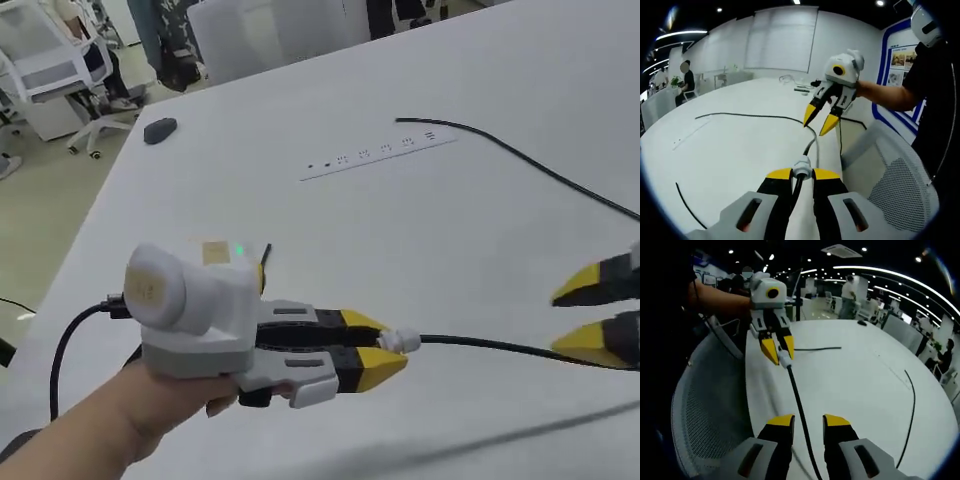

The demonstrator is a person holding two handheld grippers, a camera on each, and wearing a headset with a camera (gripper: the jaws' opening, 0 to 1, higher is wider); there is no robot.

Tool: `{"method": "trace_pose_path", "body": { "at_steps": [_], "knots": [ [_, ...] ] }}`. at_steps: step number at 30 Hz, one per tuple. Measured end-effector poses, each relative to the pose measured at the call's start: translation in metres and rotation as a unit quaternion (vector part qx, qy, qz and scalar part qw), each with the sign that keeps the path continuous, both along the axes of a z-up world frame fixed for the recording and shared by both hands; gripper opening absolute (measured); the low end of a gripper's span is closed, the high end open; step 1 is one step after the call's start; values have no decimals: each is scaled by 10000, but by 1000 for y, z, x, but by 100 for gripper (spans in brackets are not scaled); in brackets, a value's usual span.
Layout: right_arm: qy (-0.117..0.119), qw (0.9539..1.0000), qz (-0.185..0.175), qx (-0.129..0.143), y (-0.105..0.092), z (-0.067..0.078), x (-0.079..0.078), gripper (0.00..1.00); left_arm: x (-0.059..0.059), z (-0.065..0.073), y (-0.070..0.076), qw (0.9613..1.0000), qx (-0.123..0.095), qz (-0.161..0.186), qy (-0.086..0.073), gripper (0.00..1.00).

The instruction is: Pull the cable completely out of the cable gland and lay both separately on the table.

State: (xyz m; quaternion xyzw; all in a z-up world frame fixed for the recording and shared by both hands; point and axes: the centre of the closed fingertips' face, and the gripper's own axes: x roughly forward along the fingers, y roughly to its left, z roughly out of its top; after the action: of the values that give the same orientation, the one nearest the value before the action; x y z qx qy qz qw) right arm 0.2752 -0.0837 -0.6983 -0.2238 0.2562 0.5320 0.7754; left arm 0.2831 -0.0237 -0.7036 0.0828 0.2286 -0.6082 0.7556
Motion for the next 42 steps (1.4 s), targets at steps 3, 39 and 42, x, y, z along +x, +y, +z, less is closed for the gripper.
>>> {"method": "trace_pose_path", "body": {
  "at_steps": [3, 39, 42],
  "knots": [
    [-212, 9980, 520, -307, 28, -4, -1, 12, -4, 2, -5, 9999, 32, -69, -121, 14],
    [-87, 9880, -1149, -1030, -94, -62, 33, 0, 12, 2, 16, 9987, 50, 284, -427, 14],
    [79, 9820, -1413, -1252, -117, -79, 33, 0, 13, -3, 23, 9986, 100, 366, -358, 14]
  ]
}}
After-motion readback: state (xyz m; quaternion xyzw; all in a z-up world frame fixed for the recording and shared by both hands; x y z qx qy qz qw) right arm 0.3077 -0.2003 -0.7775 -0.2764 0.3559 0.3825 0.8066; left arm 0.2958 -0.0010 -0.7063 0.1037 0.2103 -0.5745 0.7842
